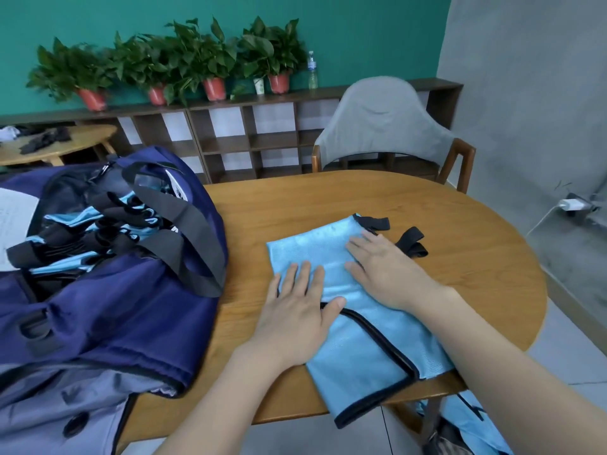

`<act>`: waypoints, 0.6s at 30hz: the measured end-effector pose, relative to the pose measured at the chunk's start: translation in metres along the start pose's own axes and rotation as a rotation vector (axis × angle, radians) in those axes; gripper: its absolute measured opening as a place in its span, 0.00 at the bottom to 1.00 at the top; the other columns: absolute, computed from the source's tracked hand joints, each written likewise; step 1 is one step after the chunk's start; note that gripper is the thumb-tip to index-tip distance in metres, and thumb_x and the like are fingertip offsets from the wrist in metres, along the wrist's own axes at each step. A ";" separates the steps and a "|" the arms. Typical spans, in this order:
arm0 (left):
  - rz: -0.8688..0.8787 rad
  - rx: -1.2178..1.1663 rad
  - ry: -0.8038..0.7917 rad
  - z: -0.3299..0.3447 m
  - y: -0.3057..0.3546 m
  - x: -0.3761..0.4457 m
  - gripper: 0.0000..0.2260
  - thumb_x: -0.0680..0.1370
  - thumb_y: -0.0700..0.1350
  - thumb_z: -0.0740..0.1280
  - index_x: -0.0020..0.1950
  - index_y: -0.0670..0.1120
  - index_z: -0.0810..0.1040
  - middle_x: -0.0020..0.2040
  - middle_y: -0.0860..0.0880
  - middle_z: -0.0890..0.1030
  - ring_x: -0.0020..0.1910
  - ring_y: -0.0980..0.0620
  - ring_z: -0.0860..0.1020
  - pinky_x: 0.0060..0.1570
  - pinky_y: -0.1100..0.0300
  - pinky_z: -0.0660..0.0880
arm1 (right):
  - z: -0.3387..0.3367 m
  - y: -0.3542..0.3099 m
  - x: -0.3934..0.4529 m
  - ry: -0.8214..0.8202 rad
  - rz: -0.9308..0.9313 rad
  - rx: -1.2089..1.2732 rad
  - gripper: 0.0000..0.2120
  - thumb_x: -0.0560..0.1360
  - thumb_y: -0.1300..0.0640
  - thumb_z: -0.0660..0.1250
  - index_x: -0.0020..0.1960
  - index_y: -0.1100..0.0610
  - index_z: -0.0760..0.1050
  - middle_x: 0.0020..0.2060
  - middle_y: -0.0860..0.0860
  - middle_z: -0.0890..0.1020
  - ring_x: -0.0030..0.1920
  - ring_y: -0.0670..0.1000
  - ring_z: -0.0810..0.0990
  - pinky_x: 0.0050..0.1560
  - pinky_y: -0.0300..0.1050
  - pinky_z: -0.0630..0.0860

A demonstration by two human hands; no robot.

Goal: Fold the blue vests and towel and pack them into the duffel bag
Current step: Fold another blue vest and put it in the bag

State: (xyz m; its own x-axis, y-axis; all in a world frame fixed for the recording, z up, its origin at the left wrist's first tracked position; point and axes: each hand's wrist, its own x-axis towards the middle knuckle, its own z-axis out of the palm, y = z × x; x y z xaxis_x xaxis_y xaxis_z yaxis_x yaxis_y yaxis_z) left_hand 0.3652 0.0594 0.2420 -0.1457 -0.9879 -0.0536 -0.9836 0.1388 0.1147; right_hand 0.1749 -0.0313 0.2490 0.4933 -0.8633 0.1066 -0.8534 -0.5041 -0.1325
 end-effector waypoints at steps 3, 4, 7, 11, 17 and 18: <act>0.029 0.013 -0.027 0.001 -0.006 0.004 0.33 0.81 0.67 0.39 0.83 0.52 0.39 0.83 0.51 0.38 0.80 0.51 0.35 0.79 0.47 0.37 | -0.002 0.008 0.000 -0.096 0.147 -0.056 0.32 0.85 0.40 0.43 0.83 0.57 0.47 0.82 0.48 0.47 0.81 0.50 0.42 0.80 0.49 0.39; 0.031 0.015 -0.033 0.000 -0.009 0.006 0.33 0.81 0.67 0.39 0.83 0.53 0.39 0.83 0.51 0.38 0.80 0.51 0.35 0.79 0.46 0.37 | -0.001 0.009 0.001 -0.111 0.156 -0.024 0.33 0.84 0.39 0.43 0.83 0.56 0.46 0.82 0.48 0.46 0.81 0.49 0.41 0.79 0.49 0.39; 0.020 -0.005 -0.028 -0.004 -0.019 0.015 0.32 0.81 0.68 0.41 0.82 0.56 0.41 0.83 0.49 0.40 0.81 0.49 0.36 0.78 0.44 0.37 | 0.000 0.009 0.000 -0.102 0.183 0.076 0.36 0.83 0.36 0.47 0.83 0.57 0.47 0.82 0.48 0.47 0.81 0.51 0.42 0.79 0.50 0.41; -0.024 -0.018 0.098 -0.009 -0.034 0.020 0.33 0.81 0.67 0.46 0.83 0.54 0.46 0.83 0.46 0.45 0.81 0.47 0.38 0.79 0.45 0.39 | -0.002 0.007 -0.018 -0.004 0.218 0.162 0.38 0.81 0.33 0.50 0.81 0.57 0.55 0.82 0.51 0.52 0.81 0.52 0.43 0.80 0.50 0.42; 0.124 -0.412 0.246 -0.006 -0.031 -0.007 0.27 0.80 0.62 0.61 0.78 0.55 0.67 0.80 0.50 0.62 0.81 0.54 0.51 0.80 0.54 0.45 | -0.016 0.000 -0.077 0.215 0.017 0.332 0.29 0.81 0.37 0.58 0.74 0.53 0.71 0.74 0.46 0.71 0.78 0.43 0.58 0.80 0.46 0.53; 0.156 -0.478 0.274 -0.006 -0.028 -0.016 0.24 0.80 0.60 0.63 0.75 0.55 0.72 0.78 0.52 0.65 0.80 0.56 0.54 0.79 0.57 0.49 | -0.020 0.000 -0.088 0.224 -0.024 0.353 0.27 0.80 0.36 0.59 0.72 0.52 0.75 0.70 0.44 0.75 0.76 0.41 0.63 0.78 0.46 0.59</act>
State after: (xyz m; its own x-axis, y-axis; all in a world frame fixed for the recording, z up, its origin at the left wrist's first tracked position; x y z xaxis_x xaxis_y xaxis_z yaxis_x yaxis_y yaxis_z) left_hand 0.3953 0.0713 0.2460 -0.1901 -0.9490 0.2514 -0.7862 0.3005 0.5400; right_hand 0.1278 0.0450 0.2589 0.4298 -0.8441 0.3205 -0.7132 -0.5351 -0.4527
